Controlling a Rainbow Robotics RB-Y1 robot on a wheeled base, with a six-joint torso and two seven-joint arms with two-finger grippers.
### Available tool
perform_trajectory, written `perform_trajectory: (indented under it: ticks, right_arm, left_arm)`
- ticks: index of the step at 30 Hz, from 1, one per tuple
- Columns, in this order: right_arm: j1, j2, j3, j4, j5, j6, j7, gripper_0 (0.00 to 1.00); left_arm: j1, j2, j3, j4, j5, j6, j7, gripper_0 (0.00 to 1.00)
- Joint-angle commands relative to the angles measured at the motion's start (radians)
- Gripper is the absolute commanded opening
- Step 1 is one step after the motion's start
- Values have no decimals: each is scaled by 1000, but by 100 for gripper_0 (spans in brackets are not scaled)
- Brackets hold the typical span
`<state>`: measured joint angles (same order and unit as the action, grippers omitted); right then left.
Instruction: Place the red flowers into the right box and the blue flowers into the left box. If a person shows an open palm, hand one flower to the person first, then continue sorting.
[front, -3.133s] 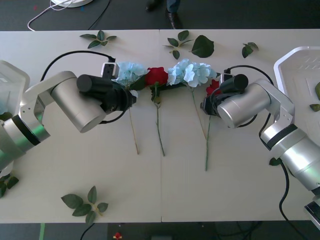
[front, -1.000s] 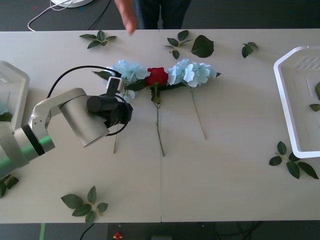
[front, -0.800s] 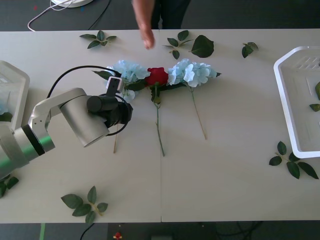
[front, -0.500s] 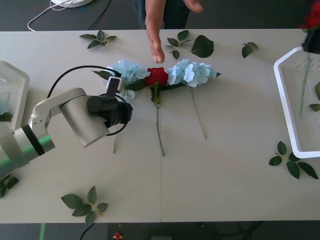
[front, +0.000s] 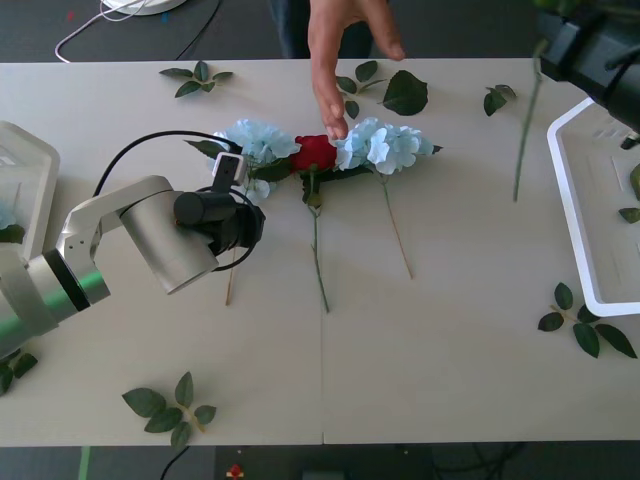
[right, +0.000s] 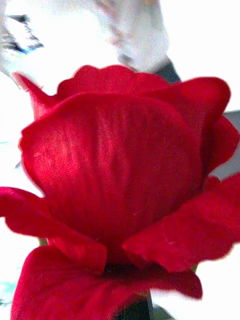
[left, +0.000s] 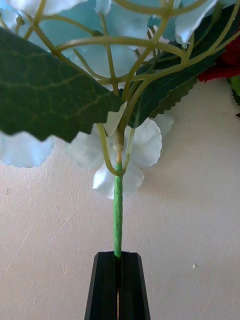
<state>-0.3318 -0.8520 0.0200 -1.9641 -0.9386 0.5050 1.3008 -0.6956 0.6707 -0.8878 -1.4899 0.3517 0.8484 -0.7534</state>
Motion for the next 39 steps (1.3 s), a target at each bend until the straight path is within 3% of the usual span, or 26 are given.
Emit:
perform_trajectory:
  ticks: [1,6,20,28,39]
  right_arm:
    - [-3,50,3,-108,-2,-66,74,0]
    - [-50,80,115,-107,12,-221,101,0]
    - [-222,180,310,50,63,-382,285,0]
    - [-289,240,337,145,72,-399,388,0]
    - [-293,238,337,152,66,-399,384,0]
  left_arm:
    - [-45,4,-13,-7,-13,-11,43,0]
    - [-45,4,-13,-7,-13,-11,43,0]
    - [-45,4,-13,-7,-13,-11,43,0]
    - [-45,4,-13,-7,-13,-11,43,0]
    - [-45,4,-13,-7,-13,-11,43,0]
